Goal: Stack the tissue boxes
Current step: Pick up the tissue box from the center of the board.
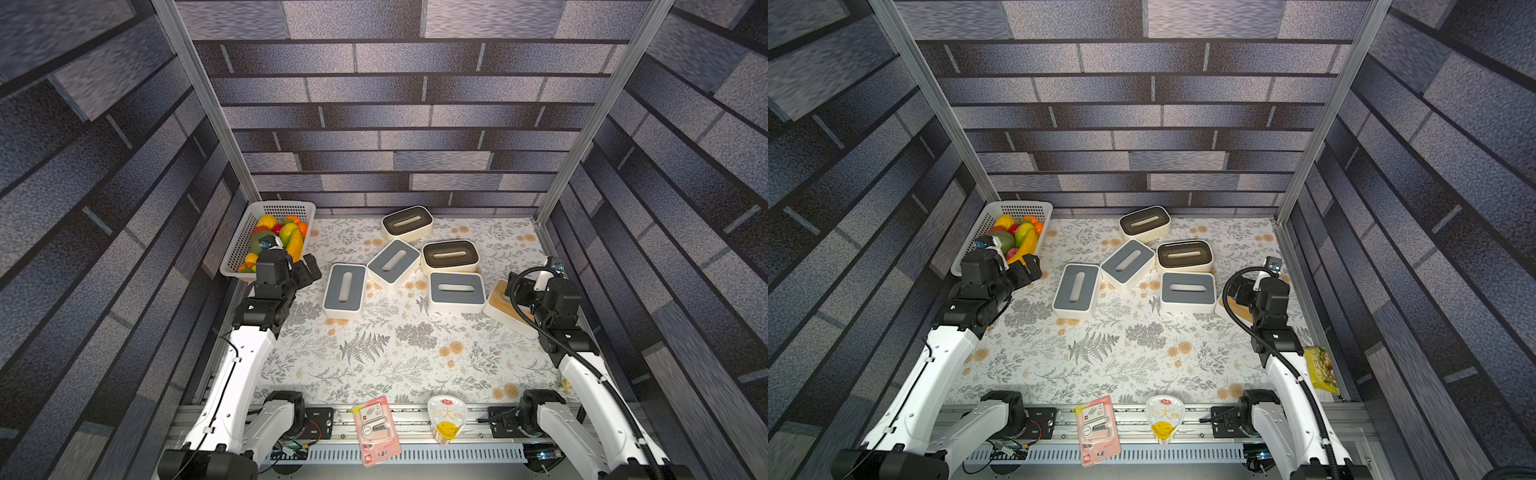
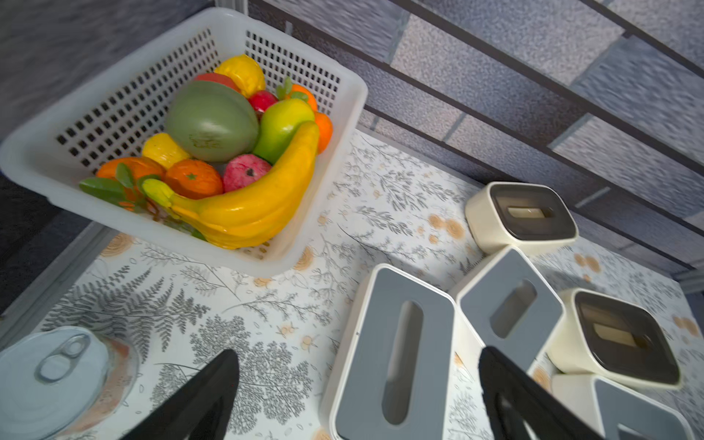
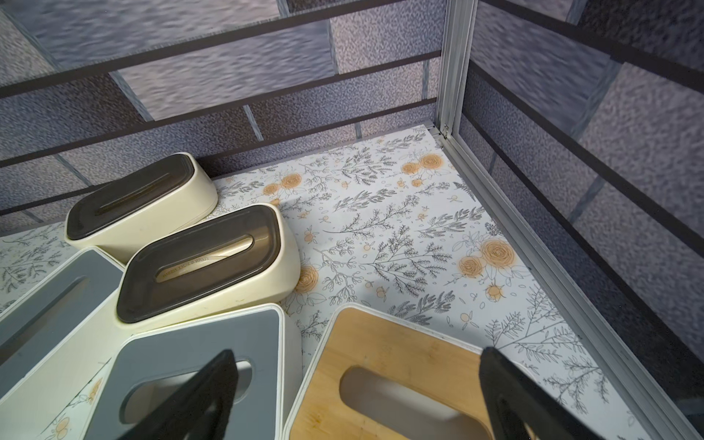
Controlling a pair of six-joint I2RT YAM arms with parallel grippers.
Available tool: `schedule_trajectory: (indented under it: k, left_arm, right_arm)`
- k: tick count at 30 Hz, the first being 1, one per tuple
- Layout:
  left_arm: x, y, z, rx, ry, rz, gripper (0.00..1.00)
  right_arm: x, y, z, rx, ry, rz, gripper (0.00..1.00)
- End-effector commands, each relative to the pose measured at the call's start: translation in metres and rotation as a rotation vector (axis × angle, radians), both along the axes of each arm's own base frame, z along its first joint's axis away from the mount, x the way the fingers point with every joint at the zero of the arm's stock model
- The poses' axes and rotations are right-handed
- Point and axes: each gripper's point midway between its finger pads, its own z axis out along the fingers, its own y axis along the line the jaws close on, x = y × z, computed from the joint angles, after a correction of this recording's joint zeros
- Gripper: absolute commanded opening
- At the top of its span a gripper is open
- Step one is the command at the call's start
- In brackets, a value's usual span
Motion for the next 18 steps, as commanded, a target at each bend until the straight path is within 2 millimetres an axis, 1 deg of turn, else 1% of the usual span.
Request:
schedule_trajectory:
  k: [1,5,7,8,10,13,15,18]
  left_arm:
    - [-0.039,-0.038,-0.026,-0.072,0.286,-0.145,1.00]
    - [-0.045,-0.084,-0.013,-0.099,0.313,-0.297,1.00]
    - [-0.044,-0.110,-0.008,-0.178,0.306,-0.392,1.00]
    - [-0.044,-0.123,-0.006,-0.224,0.310,-0.441,1.00]
    - [-0.046,-0.141,-0.004,-0.276,0.337,-0.506,1.00]
    - [-0.047,-0.160,-0.002,-0.230,0.356,-0.582,1.00]
    - [-0.046,-0.163,-0.004,-0.173,0.375,-0.590,1.00]
    - [-0.043,-0.160,-0.008,-0.144,0.412,-0.576,1.00]
  right_arm:
    - [-0.013,0.010,-0.021,0.072,0.206,0.030,1.00]
    - [-0.002,0.033,-0.007,0.120,0.251,0.123,1.00]
    - [0.003,0.041,-0.002,0.128,0.269,0.152,0.99]
    - [0.005,0.047,0.000,0.128,0.281,0.184,0.97]
    - [0.006,0.054,0.001,0.109,0.320,0.211,0.96]
    - [0.007,0.057,0.000,0.088,0.363,0.227,0.96]
    - [0.009,0.065,-0.001,0.091,0.369,0.267,0.96]
    - [0.010,0.082,-0.004,0.085,0.391,0.331,0.97]
